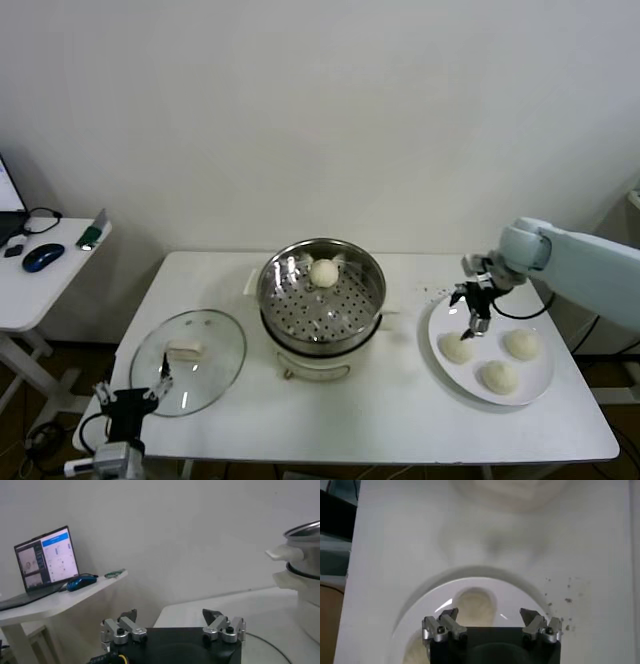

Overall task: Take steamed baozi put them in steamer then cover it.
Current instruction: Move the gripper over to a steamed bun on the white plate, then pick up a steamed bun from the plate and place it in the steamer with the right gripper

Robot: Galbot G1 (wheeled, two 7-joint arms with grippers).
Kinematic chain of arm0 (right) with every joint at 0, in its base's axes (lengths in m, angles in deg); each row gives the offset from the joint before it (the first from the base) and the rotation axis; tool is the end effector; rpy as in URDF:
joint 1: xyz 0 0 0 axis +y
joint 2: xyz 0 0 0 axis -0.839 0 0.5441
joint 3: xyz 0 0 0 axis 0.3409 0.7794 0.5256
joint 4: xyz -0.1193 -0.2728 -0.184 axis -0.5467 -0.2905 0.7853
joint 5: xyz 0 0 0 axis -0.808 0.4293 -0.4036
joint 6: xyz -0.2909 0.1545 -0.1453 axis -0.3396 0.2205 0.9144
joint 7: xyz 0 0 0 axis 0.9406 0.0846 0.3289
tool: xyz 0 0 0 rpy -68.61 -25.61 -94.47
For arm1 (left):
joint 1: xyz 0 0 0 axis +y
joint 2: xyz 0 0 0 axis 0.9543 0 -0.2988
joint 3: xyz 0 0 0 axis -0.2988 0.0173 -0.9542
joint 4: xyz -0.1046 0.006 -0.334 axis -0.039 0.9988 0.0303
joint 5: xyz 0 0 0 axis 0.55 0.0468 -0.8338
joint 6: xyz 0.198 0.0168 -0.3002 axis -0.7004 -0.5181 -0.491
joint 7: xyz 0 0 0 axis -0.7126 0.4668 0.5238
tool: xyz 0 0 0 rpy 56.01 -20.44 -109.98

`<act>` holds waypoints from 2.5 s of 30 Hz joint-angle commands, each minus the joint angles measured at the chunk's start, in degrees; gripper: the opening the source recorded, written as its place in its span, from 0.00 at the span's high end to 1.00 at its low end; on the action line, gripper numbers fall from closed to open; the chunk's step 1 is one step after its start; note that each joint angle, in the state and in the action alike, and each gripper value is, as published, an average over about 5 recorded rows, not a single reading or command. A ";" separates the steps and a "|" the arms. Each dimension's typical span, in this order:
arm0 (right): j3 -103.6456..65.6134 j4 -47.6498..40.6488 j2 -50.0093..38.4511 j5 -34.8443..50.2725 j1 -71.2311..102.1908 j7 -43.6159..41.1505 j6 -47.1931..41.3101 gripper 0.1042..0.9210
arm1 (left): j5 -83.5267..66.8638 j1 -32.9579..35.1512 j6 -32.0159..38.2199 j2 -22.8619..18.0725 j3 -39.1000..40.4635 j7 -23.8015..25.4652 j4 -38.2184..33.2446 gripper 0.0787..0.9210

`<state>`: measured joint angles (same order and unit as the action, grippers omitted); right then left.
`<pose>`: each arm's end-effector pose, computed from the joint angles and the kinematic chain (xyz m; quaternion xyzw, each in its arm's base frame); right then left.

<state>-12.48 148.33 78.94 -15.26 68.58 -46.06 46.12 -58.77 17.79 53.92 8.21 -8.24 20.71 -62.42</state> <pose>0.5319 -0.1680 -0.1971 0.5163 -0.5503 0.4752 0.4525 0.1530 0.0949 -0.3469 0.1276 -0.9795 -0.1314 0.0840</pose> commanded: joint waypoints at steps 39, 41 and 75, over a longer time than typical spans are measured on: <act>8.40 -7.13 5.14 10.33 -16.52 -0.59 1.20 0.30 | 0.23 -0.29 0.29 -0.11 0.20 0.07 0.60 0.12; 12.26 -8.63 8.21 15.36 -22.97 -0.77 1.33 0.30 | 0.31 -0.47 0.20 -0.30 0.46 0.09 0.46 0.12; 19.53 -8.74 44.95 36.91 -20.68 7.46 -7.23 0.29 | 2.20 -1.31 0.35 -0.68 4.42 0.45 -1.42 0.12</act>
<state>5.41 139.33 117.57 20.39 43.65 -40.79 40.08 -56.90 16.58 54.23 7.45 -4.10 21.12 -64.06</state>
